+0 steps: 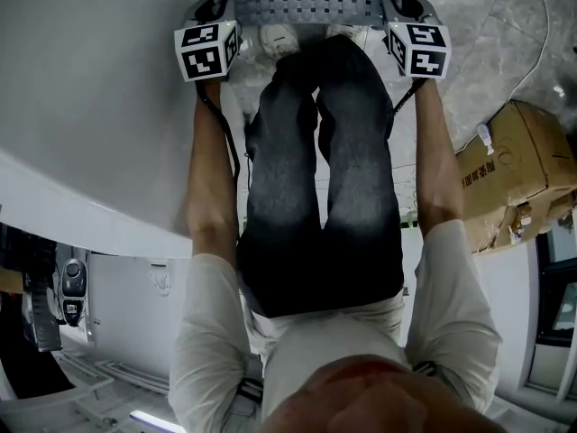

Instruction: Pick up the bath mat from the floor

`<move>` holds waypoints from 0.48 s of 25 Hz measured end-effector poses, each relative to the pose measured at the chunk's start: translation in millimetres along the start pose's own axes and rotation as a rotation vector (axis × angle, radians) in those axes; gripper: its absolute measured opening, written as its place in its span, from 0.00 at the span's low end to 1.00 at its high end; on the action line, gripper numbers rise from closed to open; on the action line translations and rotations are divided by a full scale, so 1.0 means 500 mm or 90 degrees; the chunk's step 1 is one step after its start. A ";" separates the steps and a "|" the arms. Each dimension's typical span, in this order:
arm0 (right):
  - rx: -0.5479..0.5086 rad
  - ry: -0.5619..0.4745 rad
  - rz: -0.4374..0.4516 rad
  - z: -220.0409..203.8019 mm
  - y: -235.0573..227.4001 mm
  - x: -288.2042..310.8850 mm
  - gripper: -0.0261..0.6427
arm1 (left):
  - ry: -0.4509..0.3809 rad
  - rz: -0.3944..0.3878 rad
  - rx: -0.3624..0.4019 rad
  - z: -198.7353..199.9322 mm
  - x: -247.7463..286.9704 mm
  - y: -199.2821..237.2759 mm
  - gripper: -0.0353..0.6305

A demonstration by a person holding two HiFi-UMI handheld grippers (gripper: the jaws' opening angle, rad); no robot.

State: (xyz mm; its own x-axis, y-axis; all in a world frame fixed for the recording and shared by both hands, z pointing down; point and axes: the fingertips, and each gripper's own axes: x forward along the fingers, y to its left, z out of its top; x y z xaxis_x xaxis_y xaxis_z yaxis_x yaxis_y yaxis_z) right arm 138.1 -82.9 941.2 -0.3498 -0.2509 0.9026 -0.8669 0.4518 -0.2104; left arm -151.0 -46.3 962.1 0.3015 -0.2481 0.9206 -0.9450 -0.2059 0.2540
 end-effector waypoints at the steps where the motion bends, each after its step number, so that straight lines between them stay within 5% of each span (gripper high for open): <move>1: -0.006 0.000 -0.001 0.002 0.004 -0.009 0.12 | -0.002 0.000 0.001 0.001 -0.010 -0.003 0.14; 12: -0.053 -0.015 -0.006 0.060 0.029 -0.134 0.12 | -0.025 0.005 -0.003 0.026 -0.138 -0.054 0.14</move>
State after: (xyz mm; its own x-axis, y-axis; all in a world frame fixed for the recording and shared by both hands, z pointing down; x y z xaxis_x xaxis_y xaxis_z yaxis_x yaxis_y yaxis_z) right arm 138.3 -85.1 866.4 -0.3502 -0.2748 0.8955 -0.8380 0.5190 -0.1684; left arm -144.7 -35.7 888.1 0.2988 -0.2872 0.9101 -0.9479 -0.2000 0.2481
